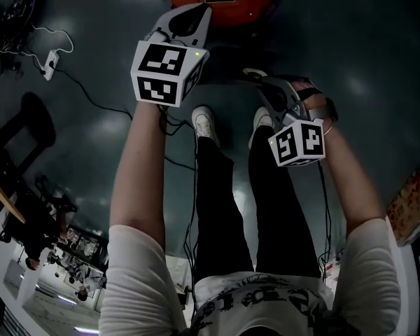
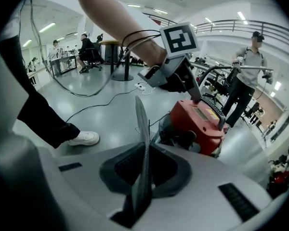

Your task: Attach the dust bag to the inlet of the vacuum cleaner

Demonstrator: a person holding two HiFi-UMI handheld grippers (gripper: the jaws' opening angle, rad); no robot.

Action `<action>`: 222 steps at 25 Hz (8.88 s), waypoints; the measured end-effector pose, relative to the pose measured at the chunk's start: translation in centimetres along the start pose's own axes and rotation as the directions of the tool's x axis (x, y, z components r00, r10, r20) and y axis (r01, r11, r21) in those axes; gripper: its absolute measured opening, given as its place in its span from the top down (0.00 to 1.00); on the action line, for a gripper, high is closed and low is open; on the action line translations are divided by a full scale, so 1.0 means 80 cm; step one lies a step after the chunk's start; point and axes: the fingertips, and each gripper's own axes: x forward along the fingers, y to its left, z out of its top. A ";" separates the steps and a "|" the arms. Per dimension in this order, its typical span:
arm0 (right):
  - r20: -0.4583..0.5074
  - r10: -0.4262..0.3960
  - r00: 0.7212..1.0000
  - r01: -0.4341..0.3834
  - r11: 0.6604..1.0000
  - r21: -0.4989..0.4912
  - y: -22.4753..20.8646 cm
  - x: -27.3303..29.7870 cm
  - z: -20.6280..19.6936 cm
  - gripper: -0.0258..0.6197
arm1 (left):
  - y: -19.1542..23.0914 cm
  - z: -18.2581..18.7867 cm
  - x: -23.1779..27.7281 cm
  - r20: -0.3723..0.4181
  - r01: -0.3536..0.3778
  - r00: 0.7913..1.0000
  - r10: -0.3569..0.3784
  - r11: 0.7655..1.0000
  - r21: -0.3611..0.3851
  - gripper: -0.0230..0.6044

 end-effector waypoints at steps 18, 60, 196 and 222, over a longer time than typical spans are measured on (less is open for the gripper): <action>-0.020 -0.013 1.000 0.012 0.998 -0.055 -0.010 0.036 -0.029 0.92 | -0.009 -0.013 0.030 0.073 0.084 0.994 -0.086 0.996 0.028 0.96; 0.025 0.051 0.998 -0.053 0.993 0.102 -0.032 0.052 -0.047 0.91 | -0.009 -0.023 0.041 0.011 0.145 0.989 -0.146 0.989 0.015 0.96; -0.370 -0.912 0.177 0.577 -0.208 0.790 0.558 -0.404 0.934 0.96 | -0.020 -0.041 -1.214 0.329 0.500 0.725 -0.605 0.791 0.352 0.96; -0.291 -0.928 0.235 0.610 -0.092 0.787 0.626 -0.452 0.943 0.96 | -0.089 -0.057 -1.270 0.370 0.448 0.747 -0.552 0.830 0.333 0.96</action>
